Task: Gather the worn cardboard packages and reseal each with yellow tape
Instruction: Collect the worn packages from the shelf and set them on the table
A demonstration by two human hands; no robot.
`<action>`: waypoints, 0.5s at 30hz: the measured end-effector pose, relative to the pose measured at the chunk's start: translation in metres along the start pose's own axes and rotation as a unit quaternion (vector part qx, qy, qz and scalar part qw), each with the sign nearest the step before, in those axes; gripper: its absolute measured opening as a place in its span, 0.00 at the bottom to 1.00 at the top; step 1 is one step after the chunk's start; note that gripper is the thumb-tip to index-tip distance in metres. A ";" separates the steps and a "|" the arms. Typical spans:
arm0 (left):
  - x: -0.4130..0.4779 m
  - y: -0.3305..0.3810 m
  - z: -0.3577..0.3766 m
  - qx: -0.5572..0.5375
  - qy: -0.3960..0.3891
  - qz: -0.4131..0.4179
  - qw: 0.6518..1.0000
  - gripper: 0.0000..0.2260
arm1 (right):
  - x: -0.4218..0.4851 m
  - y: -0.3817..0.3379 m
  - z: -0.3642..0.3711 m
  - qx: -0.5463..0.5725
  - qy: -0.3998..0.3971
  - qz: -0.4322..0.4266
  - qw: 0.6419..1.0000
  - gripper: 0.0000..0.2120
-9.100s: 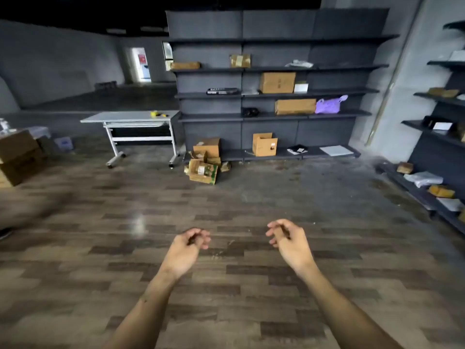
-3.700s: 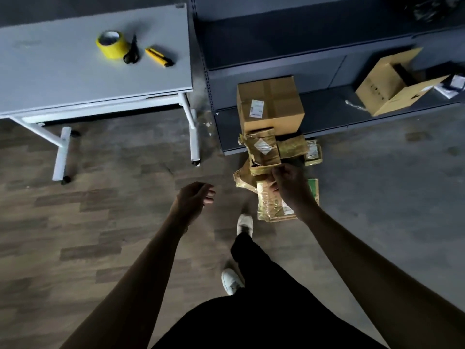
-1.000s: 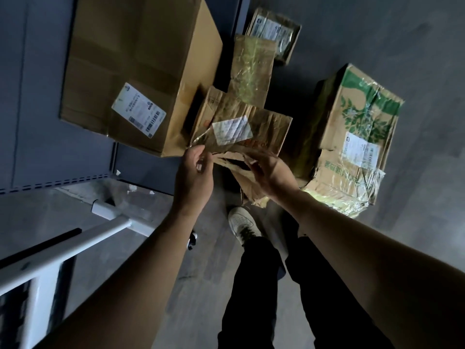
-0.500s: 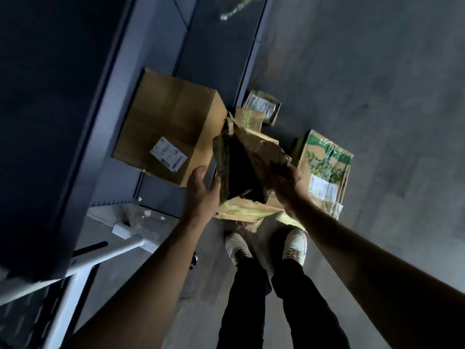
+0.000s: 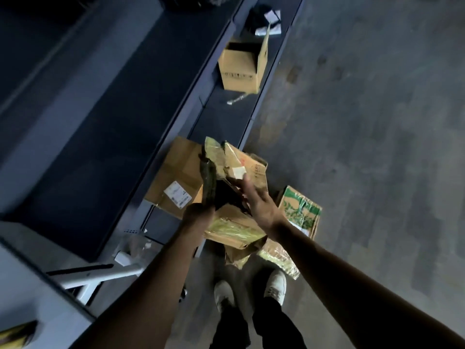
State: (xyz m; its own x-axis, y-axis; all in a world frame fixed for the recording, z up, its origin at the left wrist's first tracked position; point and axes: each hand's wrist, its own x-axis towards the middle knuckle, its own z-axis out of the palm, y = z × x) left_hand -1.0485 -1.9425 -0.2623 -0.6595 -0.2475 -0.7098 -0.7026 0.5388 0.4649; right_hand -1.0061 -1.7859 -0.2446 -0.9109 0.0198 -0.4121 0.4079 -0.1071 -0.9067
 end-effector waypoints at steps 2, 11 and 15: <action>-0.015 0.003 -0.014 -0.007 -0.005 0.005 1.000 0.16 | -0.004 -0.018 0.003 0.002 0.017 0.020 1.000 0.20; -0.101 0.008 -0.083 -0.057 -0.040 0.099 0.993 0.22 | -0.036 -0.069 0.054 -0.092 -0.018 0.049 0.994 0.29; -0.102 -0.020 -0.105 -0.085 -0.070 0.145 0.983 0.25 | -0.068 -0.085 0.077 -0.111 -0.027 0.042 0.993 0.45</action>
State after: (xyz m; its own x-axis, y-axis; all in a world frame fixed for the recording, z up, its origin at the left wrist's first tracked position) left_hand -0.9953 -2.0126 -0.1439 -0.8033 0.0167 -0.5953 -0.5331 0.4256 0.7312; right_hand -0.9836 -1.8548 -0.1320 -0.8724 -0.0337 -0.4877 0.4812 0.1163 -0.8689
